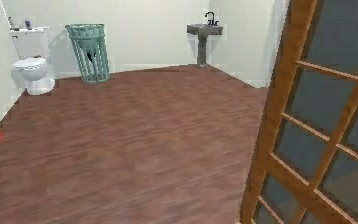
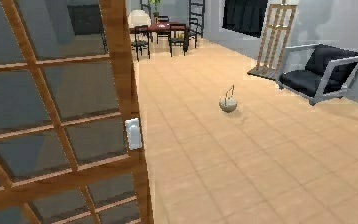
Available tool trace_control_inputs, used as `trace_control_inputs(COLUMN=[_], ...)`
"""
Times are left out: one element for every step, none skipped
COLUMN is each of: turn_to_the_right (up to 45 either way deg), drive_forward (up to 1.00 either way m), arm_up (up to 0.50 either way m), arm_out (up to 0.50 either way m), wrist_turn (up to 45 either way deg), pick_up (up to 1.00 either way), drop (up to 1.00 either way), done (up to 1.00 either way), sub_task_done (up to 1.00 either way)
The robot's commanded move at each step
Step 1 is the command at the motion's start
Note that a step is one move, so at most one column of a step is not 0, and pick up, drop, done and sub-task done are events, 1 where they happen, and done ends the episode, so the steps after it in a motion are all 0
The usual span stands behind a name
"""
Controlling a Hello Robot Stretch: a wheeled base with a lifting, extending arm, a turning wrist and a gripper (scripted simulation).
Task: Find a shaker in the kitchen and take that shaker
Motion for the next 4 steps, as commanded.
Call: trace_control_inputs(turn_to_the_right=[0.0, 9.0, 0.0, -6.0], drive_forward=[1.0, 0.0, 0.25, 0.0], arm_up=[0.0, 0.0, 0.0, 0.0], arm_out=[0.0, 0.0, 0.0, 0.0], wrist_turn=[0.0, 0.0, 0.0, 0.0], pick_up=[0.0, 0.0, 0.0, 0.0], drop=[0.0, 0.0, 0.0, 0.0], done=[0.0, 0.0, 0.0, 0.0], sub_task_done=[0.0, 0.0, 0.0, 0.0])
